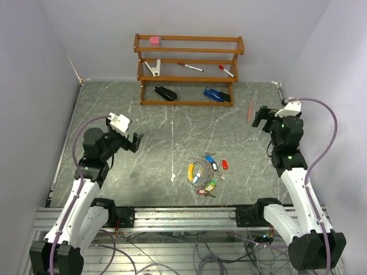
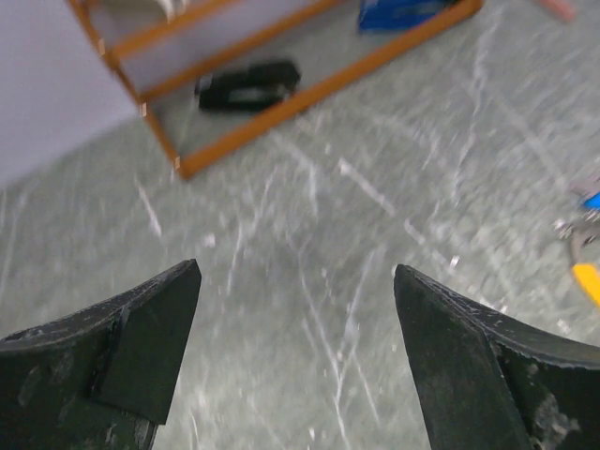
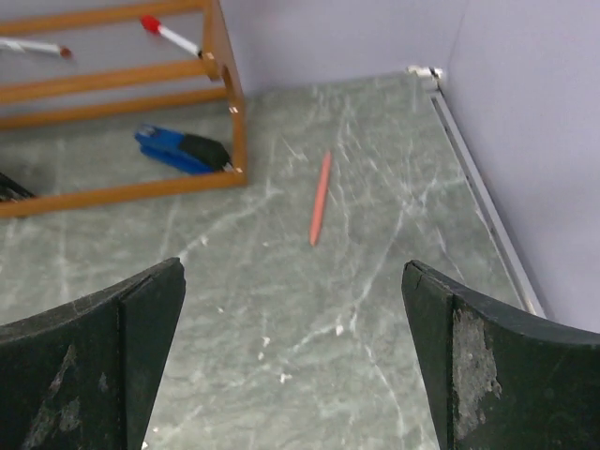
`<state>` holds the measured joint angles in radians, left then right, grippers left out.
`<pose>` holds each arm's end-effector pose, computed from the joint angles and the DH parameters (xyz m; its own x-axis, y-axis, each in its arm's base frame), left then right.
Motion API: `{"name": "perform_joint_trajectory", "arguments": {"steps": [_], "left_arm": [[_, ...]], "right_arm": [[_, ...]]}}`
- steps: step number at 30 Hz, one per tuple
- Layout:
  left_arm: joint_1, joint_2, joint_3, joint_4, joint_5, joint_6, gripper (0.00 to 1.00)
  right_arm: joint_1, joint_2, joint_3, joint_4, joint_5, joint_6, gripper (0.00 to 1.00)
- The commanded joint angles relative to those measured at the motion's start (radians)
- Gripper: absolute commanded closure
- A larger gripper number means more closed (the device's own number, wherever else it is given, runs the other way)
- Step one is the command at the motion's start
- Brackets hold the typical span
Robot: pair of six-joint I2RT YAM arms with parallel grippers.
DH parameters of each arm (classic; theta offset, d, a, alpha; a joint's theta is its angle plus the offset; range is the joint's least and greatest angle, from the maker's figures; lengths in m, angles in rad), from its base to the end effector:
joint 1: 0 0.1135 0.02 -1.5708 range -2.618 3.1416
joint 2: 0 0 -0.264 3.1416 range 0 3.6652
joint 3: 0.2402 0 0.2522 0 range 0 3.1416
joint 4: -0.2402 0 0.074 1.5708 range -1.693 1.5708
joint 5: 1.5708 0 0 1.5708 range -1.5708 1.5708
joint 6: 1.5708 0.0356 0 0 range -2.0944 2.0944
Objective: Put the keys on the keyring
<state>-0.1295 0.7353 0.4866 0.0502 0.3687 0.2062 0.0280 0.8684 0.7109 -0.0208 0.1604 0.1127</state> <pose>0.1783 -0.0362 0.2673 -0.0950 0.2050 -0.9741 0.5009 0.8555 0.1312 0.2083 0.0001 0.3165 -0.1616 0.1065 -0.9811 0.1486 0.9854 0.0825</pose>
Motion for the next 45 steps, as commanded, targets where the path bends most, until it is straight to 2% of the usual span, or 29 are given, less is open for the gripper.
{"name": "perform_joint_trajectory", "arguments": {"steps": [1, 3, 4, 5, 6, 10, 15, 16, 18, 21, 23, 25, 32, 38, 41, 45], "left_arm": [[0.005, 0.017, 0.18, -0.021, 0.253, -0.005, 0.07], [-0.002, 0.056, 0.283, -0.085, 0.277, -0.063, 0.07], [-0.012, 0.086, 0.344, -0.137, 0.257, -0.088, 0.04], [-0.017, 0.112, 0.401, -0.201, 0.242, -0.09, 0.0], [-0.018, 0.127, 0.448, -0.255, 0.256, -0.073, 0.0], [-0.031, 0.11, 0.554, -0.411, 0.301, 0.029, 0.0], [-0.035, 0.09, 0.585, -0.495, 0.239, 0.087, 0.0], [-0.035, 0.096, 0.584, -0.505, 0.186, 0.078, 0.0], [-0.036, 0.148, 0.603, -0.565, 0.08, 0.045, 0.0], [-0.036, 0.304, 0.699, -0.772, 0.007, 0.076, 0.03], [-0.036, 0.398, 0.769, -0.893, -0.006, 0.093, 0.04], [-0.037, 0.428, 0.806, -0.949, -0.01, 0.1, 0.04], [-0.069, 0.395, 0.749, -0.901, -0.054, 0.022, 0.03], [-0.11, 0.402, 0.746, -0.933, -0.043, -0.013, 0.04], [-0.113, 0.396, 0.735, -0.936, -0.036, -0.012, 0.03], [-0.113, 0.376, 0.684, -0.914, -0.034, 0.008, 0.03]], "right_arm": [[0.0, -0.059, -0.004, -0.009, 0.053, 0.123, 0.0], [-0.002, -0.104, -0.072, 0.018, 0.293, 0.481, 0.0], [-0.005, -0.108, -0.09, 0.034, 0.247, 0.452, 0.05], [-0.004, -0.093, -0.093, 0.095, 0.114, 0.332, 0.13], [-0.004, -0.063, -0.057, 0.053, 0.04, 0.298, 0.1], [0.026, 0.112, 0.151, -0.285, 0.048, 0.277, 0.05], [0.142, 0.215, 0.343, -0.571, 0.01, 0.217, 0.01], [0.185, 0.26, 0.388, -0.656, 0.021, 0.223, 0.0], [0.288, 0.339, 0.458, -0.798, 0.042, 0.222, 0.0], [0.377, 0.386, 0.503, -0.901, 0.023, 0.234, 0.01], [0.39, 0.382, 0.503, -0.922, -0.045, 0.233, 0.05], [0.397, 0.379, 0.491, -0.935, -0.094, 0.234, 0.11], [0.472, 0.462, 0.444, -0.862, -0.208, 0.238, 0.33], [0.593, 0.607, 0.524, -0.766, -0.237, 0.169, 0.34], [0.607, 0.657, 0.518, -0.689, -0.3, 0.126, 0.34], [0.609, 0.733, 0.534, -0.65, -0.352, 0.071, 0.39]]}}
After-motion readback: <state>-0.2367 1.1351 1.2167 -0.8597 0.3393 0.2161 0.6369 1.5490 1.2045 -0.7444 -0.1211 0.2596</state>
